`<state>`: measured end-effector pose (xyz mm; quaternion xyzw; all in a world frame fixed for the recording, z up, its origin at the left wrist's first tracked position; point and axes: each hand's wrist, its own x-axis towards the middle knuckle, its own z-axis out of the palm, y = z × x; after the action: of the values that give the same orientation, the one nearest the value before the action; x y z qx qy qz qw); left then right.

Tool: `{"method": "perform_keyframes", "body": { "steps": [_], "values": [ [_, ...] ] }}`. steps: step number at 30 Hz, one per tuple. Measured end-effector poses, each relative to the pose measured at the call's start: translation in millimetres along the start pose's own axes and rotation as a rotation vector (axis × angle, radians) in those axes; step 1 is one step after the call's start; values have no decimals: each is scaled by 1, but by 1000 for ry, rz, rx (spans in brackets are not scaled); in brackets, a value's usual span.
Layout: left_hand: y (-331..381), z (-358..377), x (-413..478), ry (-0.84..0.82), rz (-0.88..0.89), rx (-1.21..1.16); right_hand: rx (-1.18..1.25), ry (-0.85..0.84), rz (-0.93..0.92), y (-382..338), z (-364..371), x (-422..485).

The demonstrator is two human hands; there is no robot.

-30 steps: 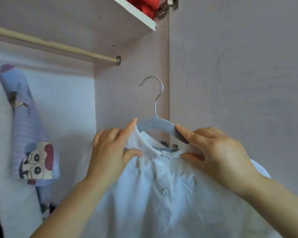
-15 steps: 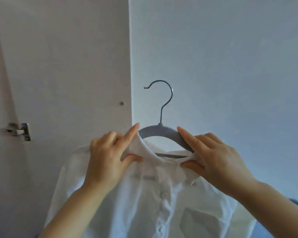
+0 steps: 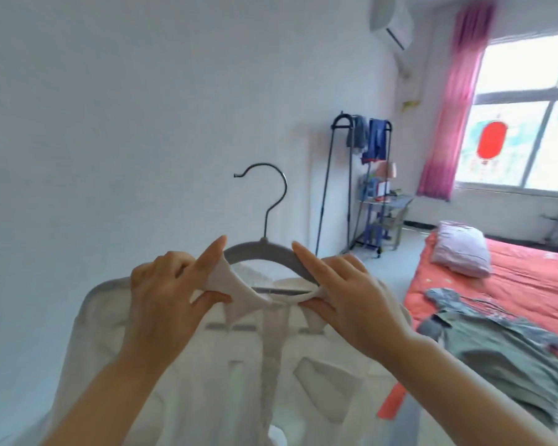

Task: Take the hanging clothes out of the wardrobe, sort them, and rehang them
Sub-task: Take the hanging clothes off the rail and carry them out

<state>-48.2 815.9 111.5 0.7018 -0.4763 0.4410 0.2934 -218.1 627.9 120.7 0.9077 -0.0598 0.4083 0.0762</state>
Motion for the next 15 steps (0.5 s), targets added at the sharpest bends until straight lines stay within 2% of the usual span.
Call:
{"method": "perform_keyframes", "body": {
  "steps": [7,15],
  "values": [
    [127,149,44,-14,102,-411,-308,-68,277,119,-52,-88],
    [278,235,59,-93,254,-791,-600,-120,594,171,-124,-188]
  ]
}}
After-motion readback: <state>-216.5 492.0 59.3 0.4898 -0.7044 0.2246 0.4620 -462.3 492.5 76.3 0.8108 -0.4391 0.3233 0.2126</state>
